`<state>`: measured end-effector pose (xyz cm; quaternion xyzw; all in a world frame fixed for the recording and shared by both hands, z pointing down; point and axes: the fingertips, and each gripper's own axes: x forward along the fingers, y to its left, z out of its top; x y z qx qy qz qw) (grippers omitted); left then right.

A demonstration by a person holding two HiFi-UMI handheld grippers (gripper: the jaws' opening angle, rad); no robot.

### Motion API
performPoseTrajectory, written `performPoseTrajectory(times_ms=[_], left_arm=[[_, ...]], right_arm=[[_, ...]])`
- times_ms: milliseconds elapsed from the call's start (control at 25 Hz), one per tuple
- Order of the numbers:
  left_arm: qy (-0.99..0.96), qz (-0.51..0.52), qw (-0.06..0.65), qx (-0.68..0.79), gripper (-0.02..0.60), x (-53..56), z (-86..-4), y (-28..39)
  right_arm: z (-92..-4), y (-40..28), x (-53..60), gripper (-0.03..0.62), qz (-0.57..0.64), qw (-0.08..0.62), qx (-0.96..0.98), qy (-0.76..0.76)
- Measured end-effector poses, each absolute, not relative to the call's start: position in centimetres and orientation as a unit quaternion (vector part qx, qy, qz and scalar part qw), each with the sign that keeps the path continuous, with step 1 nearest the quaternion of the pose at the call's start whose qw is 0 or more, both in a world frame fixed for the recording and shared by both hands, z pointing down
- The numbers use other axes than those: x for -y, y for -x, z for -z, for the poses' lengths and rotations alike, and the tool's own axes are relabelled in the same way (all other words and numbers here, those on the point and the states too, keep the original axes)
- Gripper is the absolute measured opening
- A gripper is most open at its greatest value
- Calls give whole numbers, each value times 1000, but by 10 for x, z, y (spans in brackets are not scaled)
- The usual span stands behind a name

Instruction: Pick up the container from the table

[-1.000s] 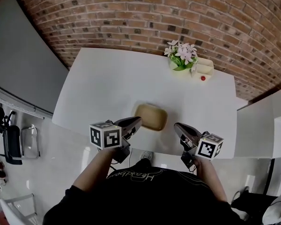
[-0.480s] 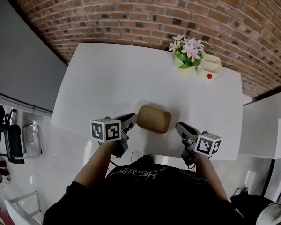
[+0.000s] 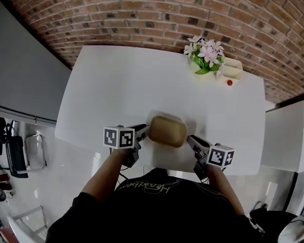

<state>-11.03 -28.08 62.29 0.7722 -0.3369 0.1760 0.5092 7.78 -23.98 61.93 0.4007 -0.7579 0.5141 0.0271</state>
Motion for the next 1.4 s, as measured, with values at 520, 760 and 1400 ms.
performPoseTrajectory(times_ms=[520, 760, 1400], left_arm=[[-765, -198, 524, 318, 73, 288, -638, 106], [-761, -205, 525, 320, 72, 290, -643, 108], [-742, -182, 563, 315, 49, 288, -647, 103]], right_arm=[[-638, -64, 245, 64, -549, 25, 745, -377], [-638, -55, 247, 63, -581, -4, 734, -351], [-640, -56, 249, 60, -611, -38, 714, -340]])
